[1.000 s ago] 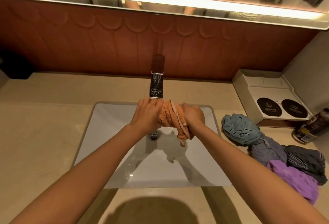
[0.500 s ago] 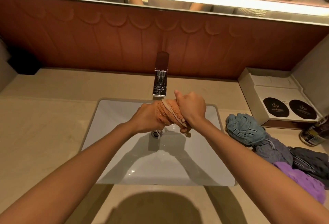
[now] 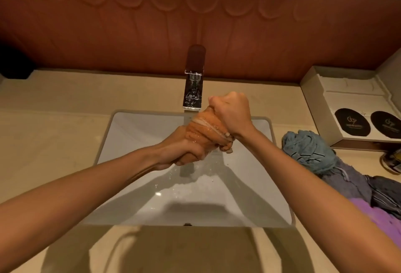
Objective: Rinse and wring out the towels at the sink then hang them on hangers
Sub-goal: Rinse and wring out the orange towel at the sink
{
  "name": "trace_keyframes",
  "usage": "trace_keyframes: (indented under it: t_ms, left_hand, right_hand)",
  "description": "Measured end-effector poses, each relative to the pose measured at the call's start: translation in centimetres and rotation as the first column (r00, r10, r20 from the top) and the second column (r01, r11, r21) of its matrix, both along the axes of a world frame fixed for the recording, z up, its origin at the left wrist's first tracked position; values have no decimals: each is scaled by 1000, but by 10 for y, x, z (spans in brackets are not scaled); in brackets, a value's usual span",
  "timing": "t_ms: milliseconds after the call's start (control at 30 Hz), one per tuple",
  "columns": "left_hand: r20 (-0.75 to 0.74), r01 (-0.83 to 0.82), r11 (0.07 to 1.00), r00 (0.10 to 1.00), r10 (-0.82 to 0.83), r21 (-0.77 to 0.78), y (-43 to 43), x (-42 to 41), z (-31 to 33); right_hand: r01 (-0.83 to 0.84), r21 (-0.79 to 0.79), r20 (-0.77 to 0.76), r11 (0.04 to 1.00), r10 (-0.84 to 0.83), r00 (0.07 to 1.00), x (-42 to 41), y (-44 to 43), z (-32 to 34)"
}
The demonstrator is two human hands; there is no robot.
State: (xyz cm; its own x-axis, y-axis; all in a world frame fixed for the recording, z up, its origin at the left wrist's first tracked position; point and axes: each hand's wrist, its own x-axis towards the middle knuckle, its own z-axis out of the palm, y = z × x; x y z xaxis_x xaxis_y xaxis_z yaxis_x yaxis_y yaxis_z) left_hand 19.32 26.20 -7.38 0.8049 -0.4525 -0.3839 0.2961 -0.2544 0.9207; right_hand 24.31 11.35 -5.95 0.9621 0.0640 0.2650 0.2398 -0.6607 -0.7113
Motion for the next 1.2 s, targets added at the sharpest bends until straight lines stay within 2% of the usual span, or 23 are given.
trace_keyframes:
  t_ms: [67,167,300,433,600,667,733,767,833,900,933,967,1033,1067,1100,1200]
  left_hand:
    - [-6,13,999,1000,-13,41,-1,4,-4]
    - [31,50,981,998,-57,188,-4,9,-7]
    - [154,38,949,984,-90,314,-1,10,-17]
    - [206,15,964,976,-72,267,4,11,-22]
    - [133,47,987,989,-67,151,2,9,-18]
    - [209,-33,975,978,-13,218,-2,9,-16]
    - [380,-141,915,925,-14,378,-3,9,-10]
    - [466,-198,868,884,-43,455,-3,9,-6]
    - [583,-295,793,808,-91,533,-1,8,-2]
    - [659,-358,758,742,-124,545,0,2,-1]
    - [691,-381,746,708,-144,546,0,-1,-1]
    - [719,-401,738,677,-159,542,0,-3,-1]
    - [760,-423,726,616,-208,542,-1,-7,0]
    - [772,-413,724,580,-259,553,-2,-10,0]
    - [780,-395,718,532,-330,573,-2,-13,0]
    - [776,-394,671,373,-508,628,-1,-20,-1]
  right_hand:
    - [36,59,-22,998,-35,999,1,0,-7]
    - [61,83,-87,995,-54,995,1,-6,-19]
    - [118,83,-200,990,-99,975,-2,-8,-22]
    - [103,136,-336,985,-52,940,-4,-9,-19]
    - [96,199,-379,975,-14,925,-4,-15,-12]
    - [117,128,-406,985,-56,912,-8,-18,-15]
    - [159,133,-483,978,-76,872,-18,-17,-22]
    - [222,213,-557,952,-69,828,-22,-18,-25]
    - [457,405,-752,792,5,659,-30,-25,-32]
    - [623,467,-862,627,167,478,-44,-35,-41]
    - [666,508,-861,545,298,413,-52,-37,-44]
    - [706,563,-815,430,432,386,-57,-36,-47]
    - [743,641,-684,192,582,439,-61,-31,-43]
    - [721,677,-643,145,592,485,-60,-30,-39]
    - [688,710,-627,153,583,517,-58,-29,-31]
    - [616,735,-653,283,539,532,-53,-30,-12]
